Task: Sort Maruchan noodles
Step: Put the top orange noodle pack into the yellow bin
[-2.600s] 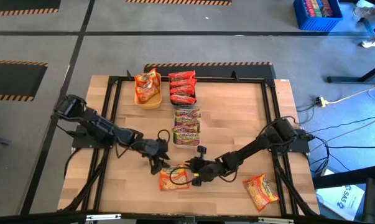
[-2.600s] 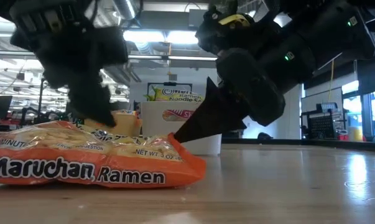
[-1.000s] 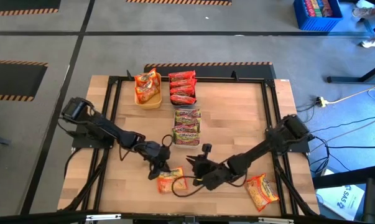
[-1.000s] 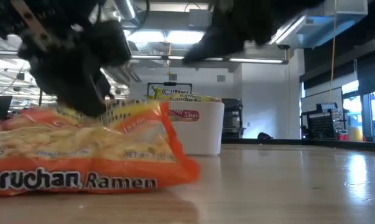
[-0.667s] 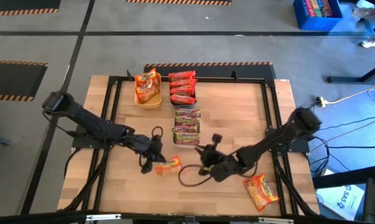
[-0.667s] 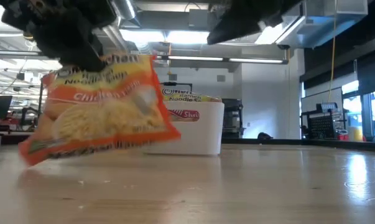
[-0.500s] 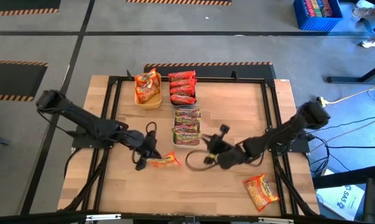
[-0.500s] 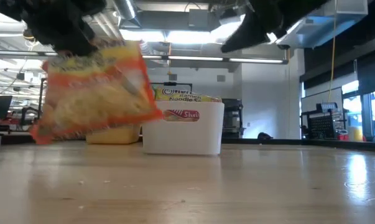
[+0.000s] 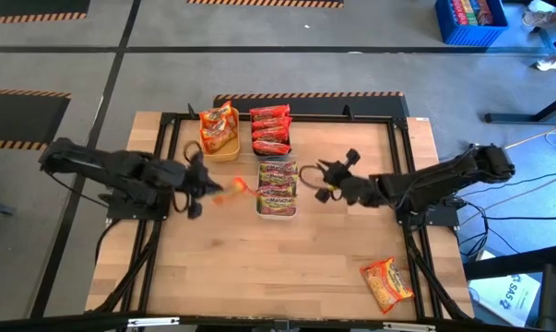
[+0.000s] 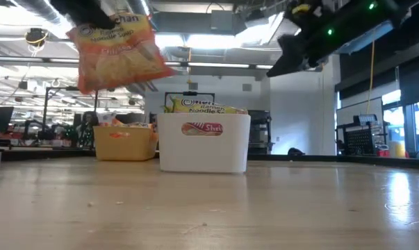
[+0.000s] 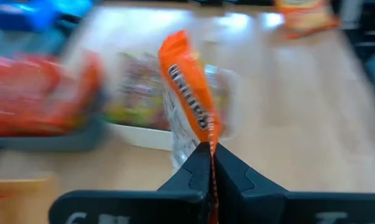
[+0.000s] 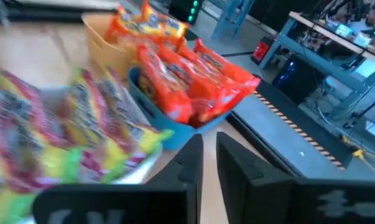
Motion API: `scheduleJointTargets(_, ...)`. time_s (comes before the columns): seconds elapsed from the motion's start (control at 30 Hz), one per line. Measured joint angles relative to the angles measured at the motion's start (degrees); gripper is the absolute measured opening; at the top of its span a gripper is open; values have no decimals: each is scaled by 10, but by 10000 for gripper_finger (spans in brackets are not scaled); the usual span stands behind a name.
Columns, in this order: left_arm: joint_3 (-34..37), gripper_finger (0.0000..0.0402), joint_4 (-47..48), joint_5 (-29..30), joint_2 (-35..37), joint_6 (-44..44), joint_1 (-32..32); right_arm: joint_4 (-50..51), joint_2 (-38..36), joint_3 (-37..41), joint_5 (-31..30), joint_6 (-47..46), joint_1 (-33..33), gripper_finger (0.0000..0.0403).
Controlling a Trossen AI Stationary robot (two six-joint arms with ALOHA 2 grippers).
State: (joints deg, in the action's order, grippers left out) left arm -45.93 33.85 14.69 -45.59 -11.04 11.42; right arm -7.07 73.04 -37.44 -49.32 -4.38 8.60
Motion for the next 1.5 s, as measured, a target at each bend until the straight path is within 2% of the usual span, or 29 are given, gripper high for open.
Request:
scheduleJointTargets(0.13, -74, 0, 87, 59, -3, 55, -55, -49, -14, 19, 63, 59, -66, 33)
scheduleJointTargets(0.2, -107, 0, 108, 77, -10, 79, -90, -70, -16, 23, 116, 78, -100, 33)
scheduleJointTargets(0.37, -144, 0, 131, 77, -18, 137, -180, -93, -16, 33, 247, 93, -167, 33)
scheduleJointTargets(0.47, -143, 0, 142, 69, -31, 172, -238, -101, -16, 44, 300, 93, -190, 33)
scheduleJointTargets(0.7, -143, 0, 139, 42, -98, 206, -340, -135, -15, 71, 327, 87, -195, 33)
scheduleJointTargets(0.83, -143, 0, 129, 62, -144, 235, -385, -134, -15, 72, 333, 85, -195, 33)
scheduleJointTargets(0.97, -143, 0, 104, 54, -183, 268, -425, -141, -15, 72, 342, 87, -195, 33)
scheduleJointTargets(1.07, -143, 0, 89, 37, -209, 312, -448, -139, -15, 72, 344, 87, -195, 33)
scheduleJointTargets(1.23, -143, 0, 85, -47, -247, 401, -472, -139, -15, 72, 364, 86, -195, 33)
scheduleJointTargets(1.5, -129, 0, 83, -48, -275, 429, -505, -139, -15, 72, 414, 76, -194, 33)
